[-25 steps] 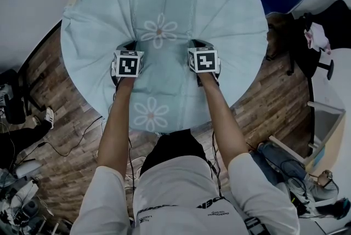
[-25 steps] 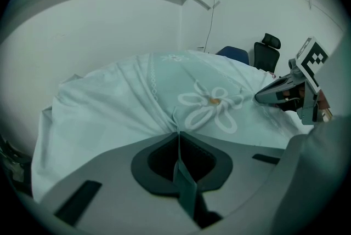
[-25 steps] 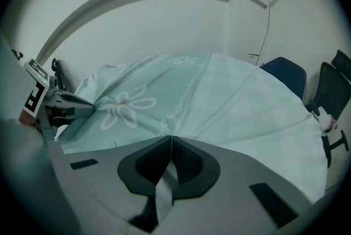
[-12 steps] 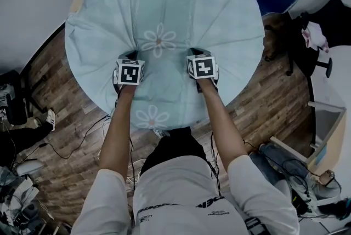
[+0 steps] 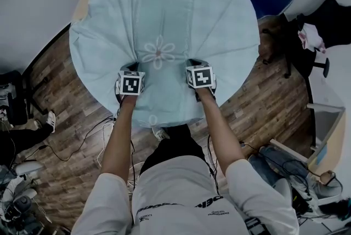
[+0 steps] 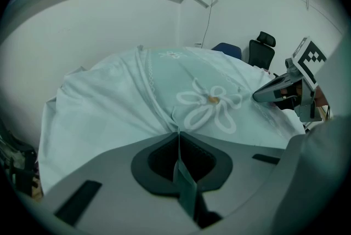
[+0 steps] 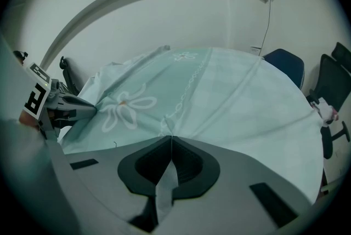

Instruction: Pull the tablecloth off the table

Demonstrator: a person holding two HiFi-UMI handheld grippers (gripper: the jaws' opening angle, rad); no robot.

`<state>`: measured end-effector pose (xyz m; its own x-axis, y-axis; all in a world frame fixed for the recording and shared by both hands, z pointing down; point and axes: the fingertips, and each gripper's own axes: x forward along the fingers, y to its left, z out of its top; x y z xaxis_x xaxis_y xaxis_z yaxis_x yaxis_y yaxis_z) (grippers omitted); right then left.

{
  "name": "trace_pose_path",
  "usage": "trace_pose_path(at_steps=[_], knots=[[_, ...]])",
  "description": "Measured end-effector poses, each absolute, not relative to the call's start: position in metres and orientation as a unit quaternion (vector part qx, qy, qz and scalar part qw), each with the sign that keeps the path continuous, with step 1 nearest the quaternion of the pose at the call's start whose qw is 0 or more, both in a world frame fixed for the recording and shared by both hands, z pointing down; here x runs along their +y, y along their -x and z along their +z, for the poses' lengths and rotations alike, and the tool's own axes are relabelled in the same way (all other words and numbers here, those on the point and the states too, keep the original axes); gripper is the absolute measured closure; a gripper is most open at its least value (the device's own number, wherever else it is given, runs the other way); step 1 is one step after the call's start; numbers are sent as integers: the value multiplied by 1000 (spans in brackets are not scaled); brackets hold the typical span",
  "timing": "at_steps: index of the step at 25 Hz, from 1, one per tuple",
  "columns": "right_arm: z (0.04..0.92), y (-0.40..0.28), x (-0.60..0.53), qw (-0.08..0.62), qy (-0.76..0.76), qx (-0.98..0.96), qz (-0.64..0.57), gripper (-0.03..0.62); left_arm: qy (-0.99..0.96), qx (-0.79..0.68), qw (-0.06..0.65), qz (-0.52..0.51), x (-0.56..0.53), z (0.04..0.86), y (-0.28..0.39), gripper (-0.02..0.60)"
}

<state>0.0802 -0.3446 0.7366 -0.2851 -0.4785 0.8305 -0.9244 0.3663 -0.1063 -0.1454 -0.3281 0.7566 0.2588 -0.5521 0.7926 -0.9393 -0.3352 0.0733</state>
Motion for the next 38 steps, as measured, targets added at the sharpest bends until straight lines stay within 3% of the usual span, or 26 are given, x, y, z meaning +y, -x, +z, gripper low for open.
trace_pose_path(at_steps=[24, 38], knots=[[722, -87, -203, 368, -443, -768, 281, 562, -739, -501, 313, 324, -175, 740, 131, 563], [670, -102, -120, 327, -434, -787, 292, 562, -771, -473, 282, 319, -97, 680, 111, 563]])
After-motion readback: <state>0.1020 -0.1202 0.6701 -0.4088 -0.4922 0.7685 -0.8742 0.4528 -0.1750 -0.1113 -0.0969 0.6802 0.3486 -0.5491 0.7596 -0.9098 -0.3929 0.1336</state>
